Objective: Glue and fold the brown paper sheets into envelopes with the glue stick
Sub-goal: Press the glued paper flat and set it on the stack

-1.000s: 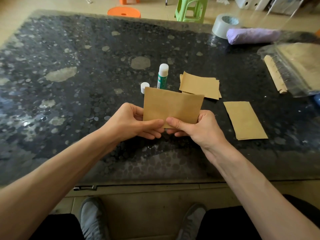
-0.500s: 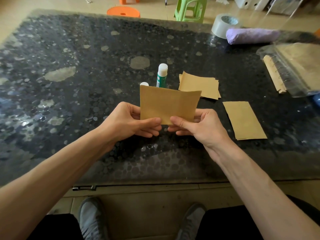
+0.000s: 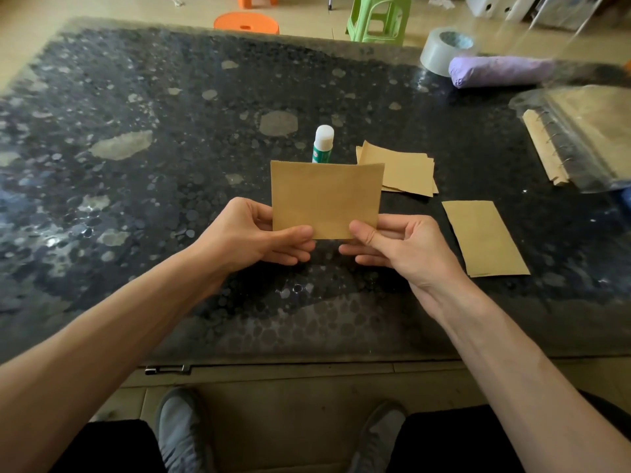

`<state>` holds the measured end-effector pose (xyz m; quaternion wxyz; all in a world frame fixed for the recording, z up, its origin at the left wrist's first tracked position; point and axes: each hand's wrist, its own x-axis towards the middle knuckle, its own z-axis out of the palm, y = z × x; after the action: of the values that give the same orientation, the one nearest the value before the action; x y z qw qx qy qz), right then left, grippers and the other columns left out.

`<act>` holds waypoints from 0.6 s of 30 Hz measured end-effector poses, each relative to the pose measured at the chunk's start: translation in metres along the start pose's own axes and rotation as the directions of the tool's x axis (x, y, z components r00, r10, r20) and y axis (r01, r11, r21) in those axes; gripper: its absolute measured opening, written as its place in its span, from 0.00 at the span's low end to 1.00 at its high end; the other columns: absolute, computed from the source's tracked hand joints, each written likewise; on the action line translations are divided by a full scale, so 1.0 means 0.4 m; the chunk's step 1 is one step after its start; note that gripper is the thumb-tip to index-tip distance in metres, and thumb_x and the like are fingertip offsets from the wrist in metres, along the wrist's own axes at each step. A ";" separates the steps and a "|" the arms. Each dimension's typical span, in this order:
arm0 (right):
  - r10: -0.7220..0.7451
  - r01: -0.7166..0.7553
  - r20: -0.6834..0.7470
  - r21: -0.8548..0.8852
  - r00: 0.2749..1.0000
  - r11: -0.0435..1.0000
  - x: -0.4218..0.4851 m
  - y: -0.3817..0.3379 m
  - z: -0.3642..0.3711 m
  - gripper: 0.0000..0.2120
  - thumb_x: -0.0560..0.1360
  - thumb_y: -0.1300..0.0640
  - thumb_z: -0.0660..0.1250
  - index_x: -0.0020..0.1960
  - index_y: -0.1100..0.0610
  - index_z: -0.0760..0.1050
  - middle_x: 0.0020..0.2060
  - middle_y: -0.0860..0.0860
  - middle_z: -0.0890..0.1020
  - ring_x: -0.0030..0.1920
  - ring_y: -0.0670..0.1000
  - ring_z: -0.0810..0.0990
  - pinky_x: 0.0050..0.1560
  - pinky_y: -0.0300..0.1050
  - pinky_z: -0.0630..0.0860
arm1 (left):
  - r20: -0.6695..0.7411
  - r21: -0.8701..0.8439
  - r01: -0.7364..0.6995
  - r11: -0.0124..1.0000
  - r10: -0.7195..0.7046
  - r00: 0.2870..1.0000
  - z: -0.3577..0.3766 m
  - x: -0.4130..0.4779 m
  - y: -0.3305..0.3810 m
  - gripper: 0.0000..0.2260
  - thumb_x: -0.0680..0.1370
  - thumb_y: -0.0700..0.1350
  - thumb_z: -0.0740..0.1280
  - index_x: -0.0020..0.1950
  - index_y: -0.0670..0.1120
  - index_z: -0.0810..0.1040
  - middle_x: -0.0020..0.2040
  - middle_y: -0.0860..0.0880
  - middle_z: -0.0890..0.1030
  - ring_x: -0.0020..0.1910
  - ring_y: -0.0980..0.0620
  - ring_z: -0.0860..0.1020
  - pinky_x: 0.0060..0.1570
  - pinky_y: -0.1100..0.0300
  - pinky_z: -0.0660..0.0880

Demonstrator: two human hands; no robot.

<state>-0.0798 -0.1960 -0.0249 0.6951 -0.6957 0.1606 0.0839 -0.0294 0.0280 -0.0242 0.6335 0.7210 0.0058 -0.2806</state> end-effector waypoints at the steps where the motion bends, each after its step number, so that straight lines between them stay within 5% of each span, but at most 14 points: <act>1: -0.007 0.006 -0.007 -0.013 1.000 1.000 0.000 0.000 -0.001 0.11 0.76 0.57 0.75 0.58 0.57 0.84 0.46 0.53 0.89 0.47 0.53 0.89 0.49 0.44 0.86 | -0.003 -0.001 0.002 1.000 -0.002 1.000 0.000 -0.001 0.002 0.12 0.74 0.44 0.77 0.53 0.39 0.86 0.46 0.42 0.88 0.45 0.46 0.88 0.44 0.60 0.84; 13: -0.023 0.023 -0.046 -0.008 0.999 1.000 0.003 -0.009 -0.017 0.10 0.77 0.57 0.74 0.58 0.58 0.84 0.46 0.54 0.89 0.47 0.53 0.89 0.50 0.43 0.85 | -0.022 -0.041 -0.010 0.999 0.010 1.000 -0.005 -0.004 0.009 0.12 0.80 0.48 0.71 0.60 0.45 0.84 0.50 0.46 0.88 0.48 0.46 0.88 0.46 0.58 0.85; 18: -0.023 0.023 -0.054 0.011 0.998 1.000 0.005 -0.006 -0.017 0.10 0.76 0.57 0.75 0.57 0.57 0.85 0.46 0.53 0.89 0.47 0.53 0.89 0.47 0.42 0.85 | -0.057 -0.017 -0.029 0.999 0.028 0.998 -0.006 0.002 0.002 0.10 0.79 0.45 0.72 0.56 0.41 0.85 0.46 0.42 0.88 0.45 0.46 0.88 0.45 0.60 0.84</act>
<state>-0.0777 -0.2031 -0.0233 0.6956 -0.6954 0.1717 0.0562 -0.0276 0.0299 -0.0239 0.6435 0.7229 0.0159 -0.2510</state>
